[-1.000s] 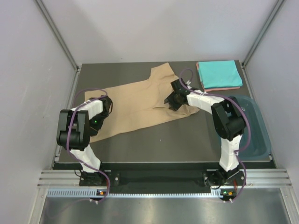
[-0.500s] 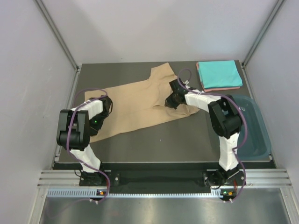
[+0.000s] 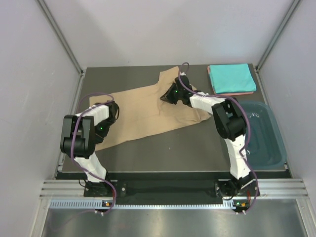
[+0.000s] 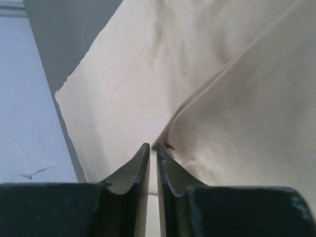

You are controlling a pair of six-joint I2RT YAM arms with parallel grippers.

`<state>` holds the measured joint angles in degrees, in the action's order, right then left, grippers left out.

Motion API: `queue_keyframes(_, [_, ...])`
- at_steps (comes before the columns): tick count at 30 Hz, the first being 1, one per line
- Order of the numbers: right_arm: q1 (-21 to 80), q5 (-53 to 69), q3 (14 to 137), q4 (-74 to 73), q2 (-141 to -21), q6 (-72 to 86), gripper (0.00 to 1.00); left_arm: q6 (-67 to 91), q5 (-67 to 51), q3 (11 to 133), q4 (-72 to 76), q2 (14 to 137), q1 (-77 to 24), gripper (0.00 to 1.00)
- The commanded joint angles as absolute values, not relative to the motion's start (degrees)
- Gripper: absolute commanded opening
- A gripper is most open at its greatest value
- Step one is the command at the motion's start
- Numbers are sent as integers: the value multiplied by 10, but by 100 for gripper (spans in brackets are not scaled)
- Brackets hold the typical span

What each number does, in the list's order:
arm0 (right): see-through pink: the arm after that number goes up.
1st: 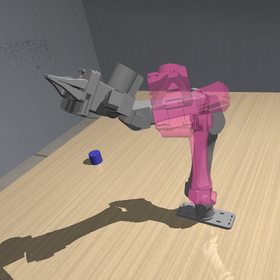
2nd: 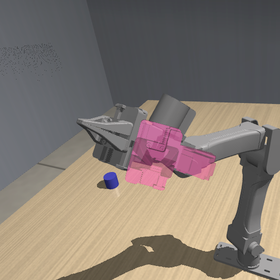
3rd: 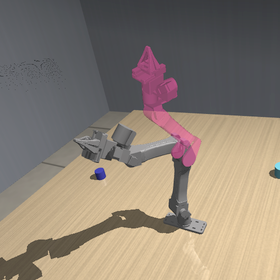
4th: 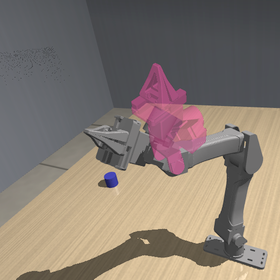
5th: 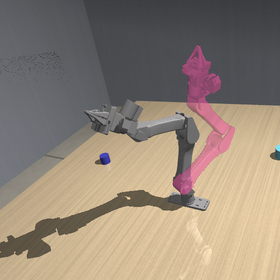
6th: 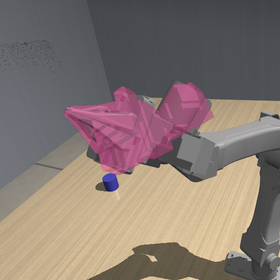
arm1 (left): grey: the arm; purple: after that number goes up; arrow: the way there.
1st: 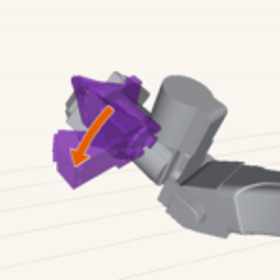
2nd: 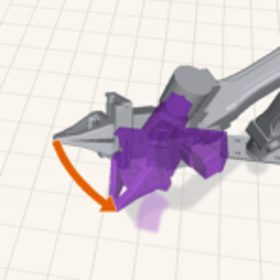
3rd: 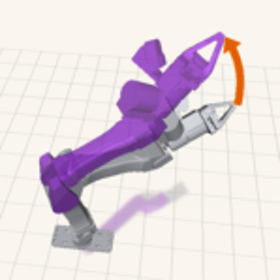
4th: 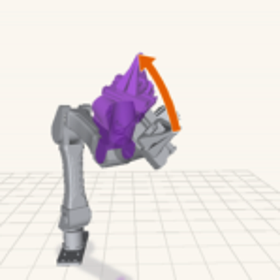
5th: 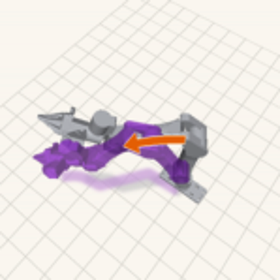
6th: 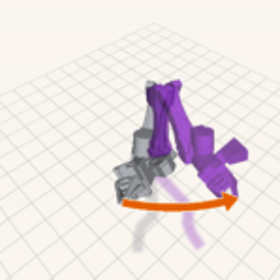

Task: Fold and stack the t-shirts
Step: Fold the tshirt

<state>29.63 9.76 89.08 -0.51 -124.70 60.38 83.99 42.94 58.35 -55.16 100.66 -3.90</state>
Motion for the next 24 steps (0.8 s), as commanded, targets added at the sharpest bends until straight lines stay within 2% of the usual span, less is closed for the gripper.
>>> queue_keyframes(1, [304, 160, 925, 42, -1259, 553, 17, 841, 440, 584, -560, 1028, -33, 61])
queue_keyframes(2, [305, 142, 925, 31, -1239, 545, 28, 844, 443, 584, -564, 1027, -33, 62])
queue_keyframes(3, [302, 129, 924, 16, -1226, 525, 32, 845, 446, 587, -569, 1029, -33, 62])
queue_keyframes(5, [299, 96, 934, -57, -1188, 501, 47, 845, 455, 592, -577, 1035, -33, 62])
queue_keyframes(8, [292, 29, 943, -177, -1132, 457, 52, 845, 456, 604, -587, 1043, -33, 62])
queue_keyframes(13, [271, -91, 899, -350, -1066, 397, 52, 853, 461, 617, -609, 1050, -33, 63])
queue_keyframes(18, [236, -62, 799, -332, -990, 212, 49, 837, 502, 647, -608, 1043, -25, 63])
queue_keyframes(24, [196, 23, 731, -309, -944, 117, 50, 809, 530, 728, -648, 1098, -14, 66])
